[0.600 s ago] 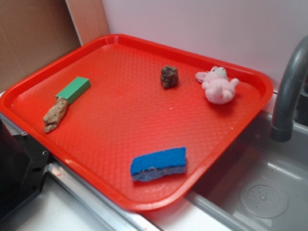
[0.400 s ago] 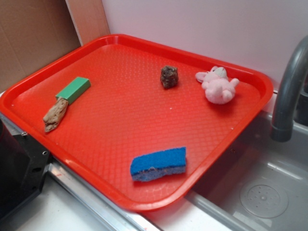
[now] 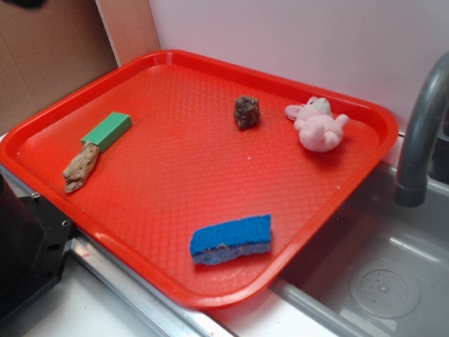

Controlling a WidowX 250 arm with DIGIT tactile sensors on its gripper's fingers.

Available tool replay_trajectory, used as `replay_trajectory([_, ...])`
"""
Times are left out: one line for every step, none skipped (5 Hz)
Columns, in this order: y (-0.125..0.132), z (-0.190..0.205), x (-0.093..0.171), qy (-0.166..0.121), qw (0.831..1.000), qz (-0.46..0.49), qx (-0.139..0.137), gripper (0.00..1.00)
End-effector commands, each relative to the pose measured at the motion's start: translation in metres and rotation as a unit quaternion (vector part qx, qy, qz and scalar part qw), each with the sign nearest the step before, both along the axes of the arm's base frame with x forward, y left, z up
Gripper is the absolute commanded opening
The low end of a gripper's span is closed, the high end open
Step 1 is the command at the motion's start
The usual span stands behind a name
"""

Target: Grab the blue sponge.

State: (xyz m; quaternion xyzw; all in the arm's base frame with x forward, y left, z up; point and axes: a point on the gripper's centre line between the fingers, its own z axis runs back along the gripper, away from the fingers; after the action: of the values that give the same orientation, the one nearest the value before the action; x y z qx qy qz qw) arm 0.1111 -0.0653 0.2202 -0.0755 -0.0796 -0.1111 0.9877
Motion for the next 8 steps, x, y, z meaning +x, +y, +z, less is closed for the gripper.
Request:
replay_trajectory([-0.003, 0.004, 0.002, -0.010, 1.000, 0.003, -0.005, 1.00])
replay_trajectory([-0.003, 0.004, 0.002, -0.010, 1.000, 0.003, -0.005, 1.00])
replay_trajectory([-0.046, -0.046, 0.028, -0.016, 0.998, -0.067, 0.000, 1.00])
replay_trajectory([-0.076, -0.094, 0.040, -0.027, 0.992, -0.120, -0.016, 1.00])
replay_trajectory([-0.083, -0.136, 0.046, -0.002, 0.990, -0.142, 0.000, 1.00])
replay_trajectory([-0.084, -0.158, 0.042, 0.021, 0.984, -0.174, 0.036, 1.00])
replay_trajectory([-0.104, -0.167, 0.038, 0.040, 0.973, -0.220, 0.061, 1.00])
replay_trajectory([-0.111, -0.185, 0.017, 0.065, 0.967, -0.231, 0.090, 1.00])
